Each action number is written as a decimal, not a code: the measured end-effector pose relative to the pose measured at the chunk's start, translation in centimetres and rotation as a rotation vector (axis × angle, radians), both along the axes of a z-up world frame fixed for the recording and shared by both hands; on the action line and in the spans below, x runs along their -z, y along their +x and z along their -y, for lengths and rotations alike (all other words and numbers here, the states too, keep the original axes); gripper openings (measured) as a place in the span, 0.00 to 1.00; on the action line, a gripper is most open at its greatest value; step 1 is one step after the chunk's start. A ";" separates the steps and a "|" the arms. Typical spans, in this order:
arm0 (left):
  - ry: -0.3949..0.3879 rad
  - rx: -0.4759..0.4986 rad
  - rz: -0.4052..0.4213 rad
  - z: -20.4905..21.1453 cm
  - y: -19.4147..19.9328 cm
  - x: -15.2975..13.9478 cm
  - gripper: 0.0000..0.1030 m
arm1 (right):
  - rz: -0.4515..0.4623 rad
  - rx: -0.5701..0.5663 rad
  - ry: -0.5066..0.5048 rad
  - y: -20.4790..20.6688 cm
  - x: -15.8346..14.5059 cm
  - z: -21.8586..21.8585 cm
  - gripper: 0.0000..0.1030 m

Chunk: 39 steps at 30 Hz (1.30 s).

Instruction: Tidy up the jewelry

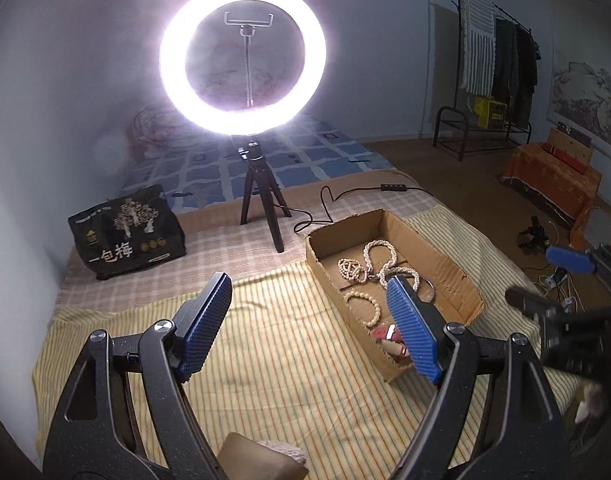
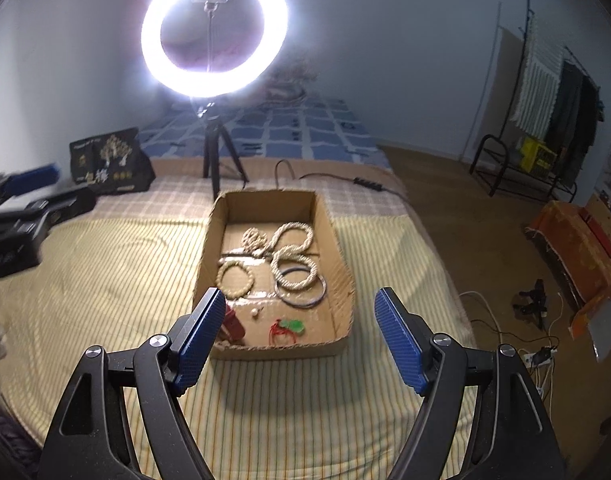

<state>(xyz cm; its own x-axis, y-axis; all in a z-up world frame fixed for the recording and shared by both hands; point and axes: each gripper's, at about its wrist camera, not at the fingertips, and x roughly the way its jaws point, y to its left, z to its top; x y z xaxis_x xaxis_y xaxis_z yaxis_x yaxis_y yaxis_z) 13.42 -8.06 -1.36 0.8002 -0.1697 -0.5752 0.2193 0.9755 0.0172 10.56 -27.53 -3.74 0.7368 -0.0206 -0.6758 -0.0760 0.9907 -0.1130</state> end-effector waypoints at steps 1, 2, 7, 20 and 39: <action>0.000 0.004 0.000 -0.1 -0.4 0.0 0.80 | 0.010 0.007 0.003 0.0 -0.2 0.1 0.75; 0.000 0.008 0.001 -0.2 -0.8 0.0 0.80 | 0.015 0.011 0.004 0.1 -0.3 0.0 0.75; -0.001 0.014 0.026 -0.5 -2.3 -0.3 0.97 | 0.041 0.033 0.021 0.2 -0.8 0.2 0.75; -0.012 -0.010 0.032 -1.9 -3.5 -0.1 1.00 | 0.130 0.040 0.017 -0.9 -1.7 -0.7 0.78; -0.010 -0.003 0.030 -2.0 -3.4 -0.2 1.00 | 0.134 0.048 0.012 -0.4 -1.5 -0.5 0.79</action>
